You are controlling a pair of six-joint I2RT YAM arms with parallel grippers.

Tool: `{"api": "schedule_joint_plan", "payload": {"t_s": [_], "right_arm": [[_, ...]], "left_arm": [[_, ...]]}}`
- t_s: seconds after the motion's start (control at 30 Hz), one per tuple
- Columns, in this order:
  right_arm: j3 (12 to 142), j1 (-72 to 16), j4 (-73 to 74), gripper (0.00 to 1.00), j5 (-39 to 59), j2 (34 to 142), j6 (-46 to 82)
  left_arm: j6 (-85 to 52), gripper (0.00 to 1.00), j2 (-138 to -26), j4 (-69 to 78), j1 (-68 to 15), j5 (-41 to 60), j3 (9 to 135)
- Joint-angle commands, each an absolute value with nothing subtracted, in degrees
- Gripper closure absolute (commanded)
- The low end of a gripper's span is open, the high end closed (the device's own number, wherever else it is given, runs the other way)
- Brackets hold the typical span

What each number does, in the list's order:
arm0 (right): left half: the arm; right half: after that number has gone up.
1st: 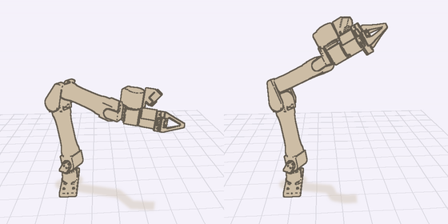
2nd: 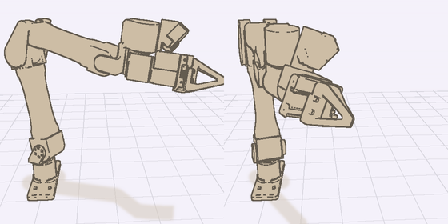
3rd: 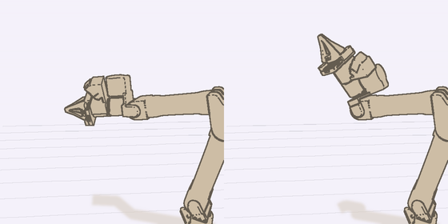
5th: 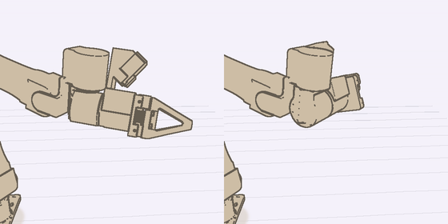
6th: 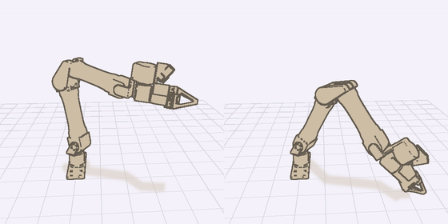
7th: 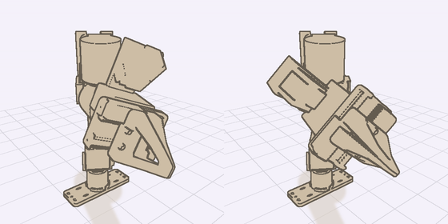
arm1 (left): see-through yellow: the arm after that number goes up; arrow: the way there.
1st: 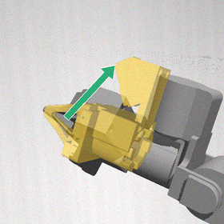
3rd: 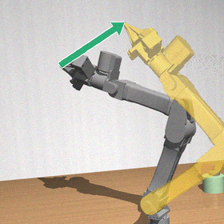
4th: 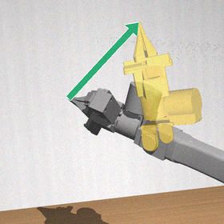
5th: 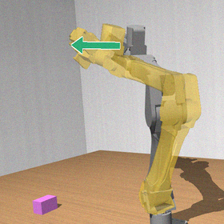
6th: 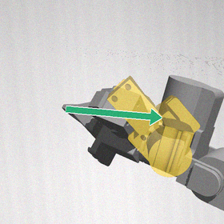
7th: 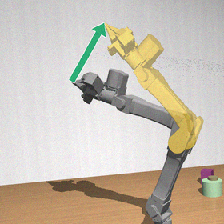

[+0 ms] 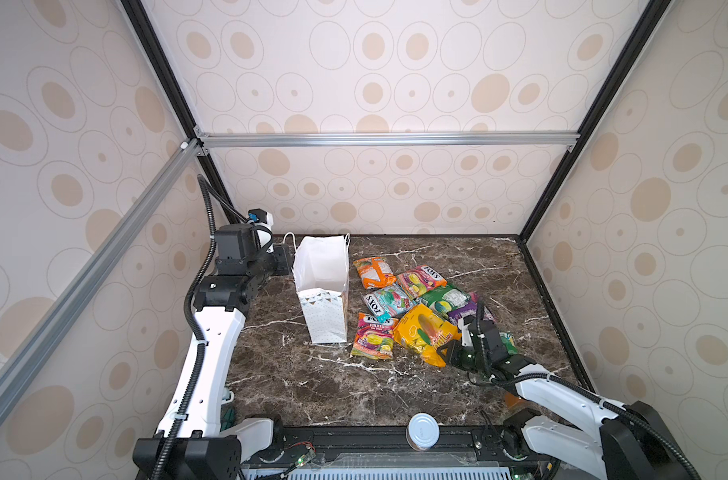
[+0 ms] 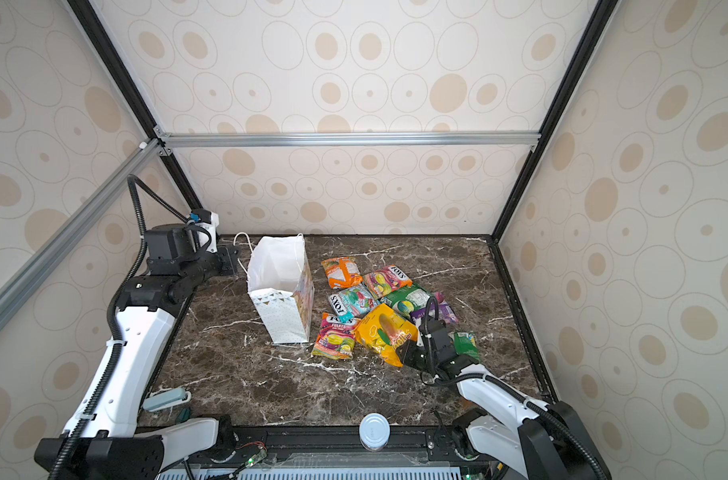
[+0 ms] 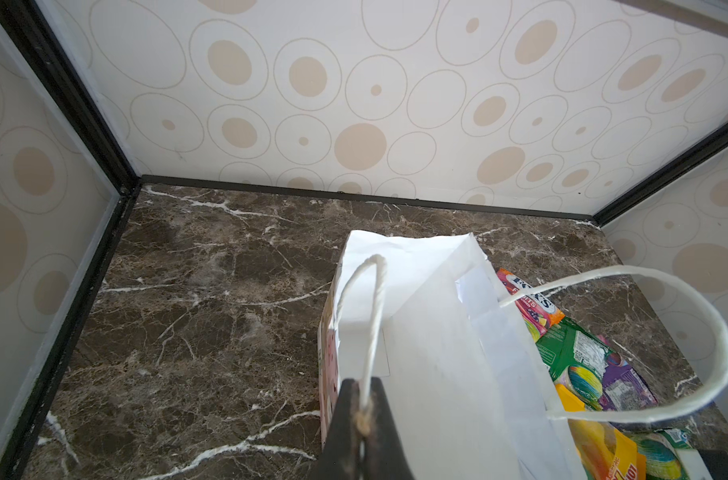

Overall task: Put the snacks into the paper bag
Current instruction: 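Lower the right gripper onto the yellow Lot100 packet and close on it, then lift the yellow Lot100 packet with the right gripper off the pile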

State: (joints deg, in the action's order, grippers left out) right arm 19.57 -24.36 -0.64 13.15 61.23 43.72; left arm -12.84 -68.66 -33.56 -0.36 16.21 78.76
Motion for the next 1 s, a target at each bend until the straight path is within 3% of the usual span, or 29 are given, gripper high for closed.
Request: {"api": "schedule_joint_plan", "payload": {"t_s": [0.0, 0.17, 0.43, 0.97], "right_arm": [[18.21, -24.24, -0.27, 0.77, 12.04, 61.94, 44.46], [18.32, -24.17, -0.57, 0.87, 12.15, 62.40, 44.38], [18.87, -24.26, -3.57, 0.94, 10.87, 59.79, 43.83], [24.27, -24.17, -14.52, 0.99, 8.66, 55.81, 39.69]], "left_arm": [[-12.41, 0.98, -67.49, -33.77, 0.00, 16.12, 78.93], [-11.47, 0.99, -68.53, -34.50, 0.00, 16.11, 80.24], [-11.26, 0.98, -67.76, -33.77, 0.00, 16.08, 78.84], [-10.36, 0.98, -67.85, -34.46, 0.00, 16.15, 79.38]]}}
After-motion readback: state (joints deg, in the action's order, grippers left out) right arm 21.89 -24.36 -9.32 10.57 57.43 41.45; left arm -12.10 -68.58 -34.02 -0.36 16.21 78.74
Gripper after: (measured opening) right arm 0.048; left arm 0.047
